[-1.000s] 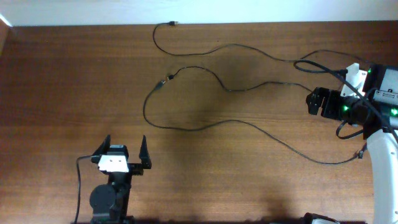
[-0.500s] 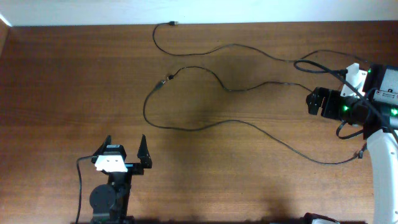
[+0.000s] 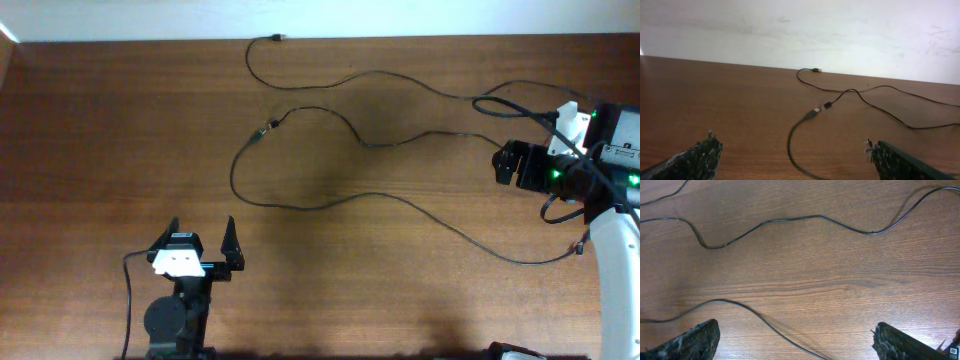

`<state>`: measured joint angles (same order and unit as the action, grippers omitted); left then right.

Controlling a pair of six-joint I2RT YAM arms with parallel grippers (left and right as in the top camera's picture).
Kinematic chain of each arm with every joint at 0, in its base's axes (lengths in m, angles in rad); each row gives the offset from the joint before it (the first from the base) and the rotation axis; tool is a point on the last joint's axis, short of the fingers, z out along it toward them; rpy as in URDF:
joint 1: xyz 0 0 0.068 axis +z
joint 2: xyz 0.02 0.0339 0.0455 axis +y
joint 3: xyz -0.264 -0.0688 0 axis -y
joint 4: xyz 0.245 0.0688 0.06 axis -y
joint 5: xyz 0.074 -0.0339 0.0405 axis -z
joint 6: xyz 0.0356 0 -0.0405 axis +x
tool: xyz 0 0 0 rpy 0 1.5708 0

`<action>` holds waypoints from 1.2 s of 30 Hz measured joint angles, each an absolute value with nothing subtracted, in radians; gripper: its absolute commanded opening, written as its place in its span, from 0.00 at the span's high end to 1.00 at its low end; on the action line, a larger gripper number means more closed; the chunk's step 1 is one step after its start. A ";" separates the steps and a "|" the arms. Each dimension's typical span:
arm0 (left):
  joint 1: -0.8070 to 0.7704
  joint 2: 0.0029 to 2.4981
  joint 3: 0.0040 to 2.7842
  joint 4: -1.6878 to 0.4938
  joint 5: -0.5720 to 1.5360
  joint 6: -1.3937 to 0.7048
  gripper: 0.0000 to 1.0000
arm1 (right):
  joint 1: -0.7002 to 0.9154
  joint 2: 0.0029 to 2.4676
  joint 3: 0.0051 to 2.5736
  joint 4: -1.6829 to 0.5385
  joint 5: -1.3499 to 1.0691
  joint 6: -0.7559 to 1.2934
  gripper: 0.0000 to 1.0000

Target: Untangle cables

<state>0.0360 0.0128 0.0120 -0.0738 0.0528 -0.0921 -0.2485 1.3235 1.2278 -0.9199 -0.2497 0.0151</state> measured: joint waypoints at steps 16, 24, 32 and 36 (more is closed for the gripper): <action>0.036 0.013 0.012 -0.073 0.053 -0.095 0.01 | -0.249 1.207 1.100 -0.653 -0.290 0.014 0.01; 0.036 0.012 0.012 -0.073 0.053 -0.096 0.01 | -0.243 0.762 0.456 0.066 -0.417 0.016 0.01; 0.036 0.012 0.012 -0.074 0.053 -0.095 0.01 | -0.166 0.422 0.030 0.419 -0.393 0.015 0.01; 0.036 0.010 0.012 -0.074 0.053 -0.095 0.01 | -0.121 0.289 0.011 0.252 -0.332 0.015 0.01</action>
<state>0.0360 0.0105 0.0120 -0.0738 0.0528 -0.0952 -0.1211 0.2893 0.0109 0.2523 -0.3325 0.0147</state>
